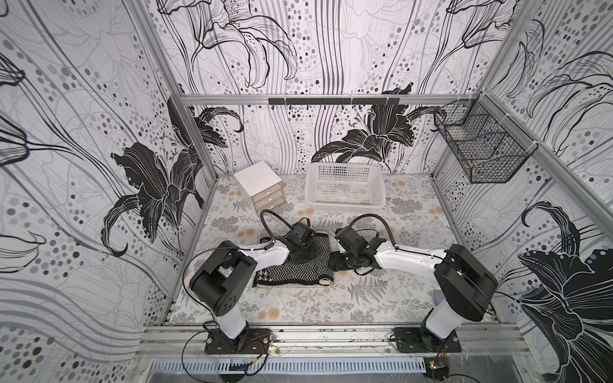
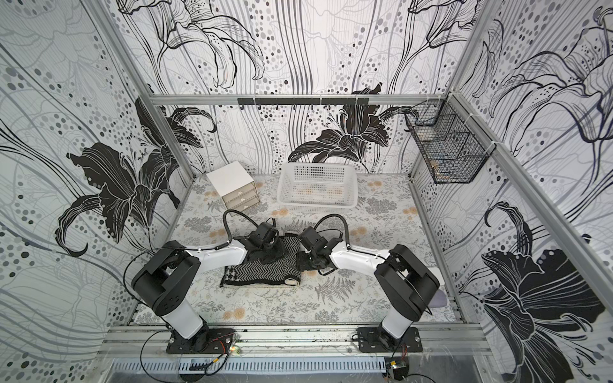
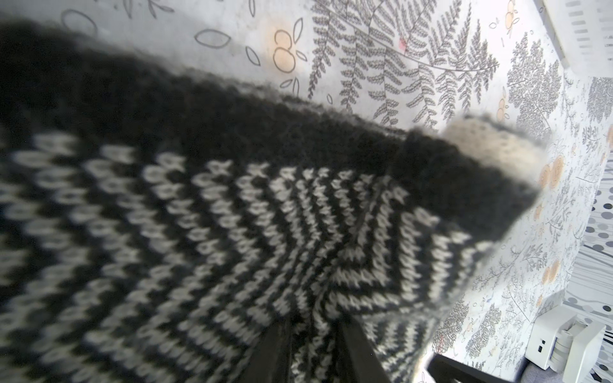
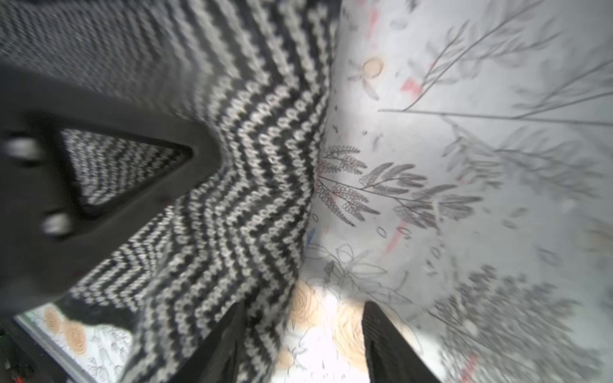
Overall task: Roll up the scarf and place it into the basket
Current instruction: Roll the scarf at the center of the board.
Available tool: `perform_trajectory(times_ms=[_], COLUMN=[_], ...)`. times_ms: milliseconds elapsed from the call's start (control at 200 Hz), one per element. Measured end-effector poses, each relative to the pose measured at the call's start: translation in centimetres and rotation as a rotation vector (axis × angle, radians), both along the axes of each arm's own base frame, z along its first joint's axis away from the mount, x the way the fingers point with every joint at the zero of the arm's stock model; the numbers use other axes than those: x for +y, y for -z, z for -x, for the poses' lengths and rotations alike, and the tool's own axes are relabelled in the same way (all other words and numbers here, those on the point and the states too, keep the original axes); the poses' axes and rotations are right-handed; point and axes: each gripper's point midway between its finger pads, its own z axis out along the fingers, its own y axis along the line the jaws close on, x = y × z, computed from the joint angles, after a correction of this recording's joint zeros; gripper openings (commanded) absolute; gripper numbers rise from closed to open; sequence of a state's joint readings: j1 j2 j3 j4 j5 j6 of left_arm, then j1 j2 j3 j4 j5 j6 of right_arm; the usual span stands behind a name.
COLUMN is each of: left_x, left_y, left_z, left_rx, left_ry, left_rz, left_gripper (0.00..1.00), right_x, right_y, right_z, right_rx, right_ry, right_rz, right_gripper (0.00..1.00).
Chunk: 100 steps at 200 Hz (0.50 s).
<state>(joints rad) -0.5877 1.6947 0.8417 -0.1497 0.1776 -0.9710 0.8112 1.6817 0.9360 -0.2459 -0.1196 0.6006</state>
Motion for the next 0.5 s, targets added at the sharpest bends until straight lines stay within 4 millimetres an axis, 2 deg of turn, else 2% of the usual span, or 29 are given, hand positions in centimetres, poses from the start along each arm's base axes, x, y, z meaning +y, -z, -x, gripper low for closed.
perform_trajectory(times_ms=[45, 85, 200, 385, 501], left_x=[0.0, 0.0, 0.1, 0.0, -1.6], left_y=[0.0, 0.0, 0.0, -0.2, -0.5], left_z=[0.0, 0.0, 0.0, 0.2, 1.0], left_rx=[-0.003, -0.004, -0.014, -0.021, -0.023], left_ry=[0.001, 0.002, 0.000, 0.020, 0.068], left_rz=[0.002, 0.003, 0.011, 0.018, 0.029], left_gripper=[0.27, 0.27, 0.27, 0.27, 0.27], right_x=[0.3, 0.8, 2.2, 2.2, 0.0], right_y=[0.6, 0.6, 0.6, 0.7, 0.3], right_z=[-0.2, -0.6, -1.5, -1.4, -0.9], right_rx=[0.019, 0.024, 0.039, 0.054, 0.052], right_ry=[-0.006, -0.010, -0.034, -0.027, 0.005], right_rz=[-0.010, -0.027, -0.076, -0.098, -0.044], right_gripper=[0.55, 0.47, 0.00, 0.00, 0.00])
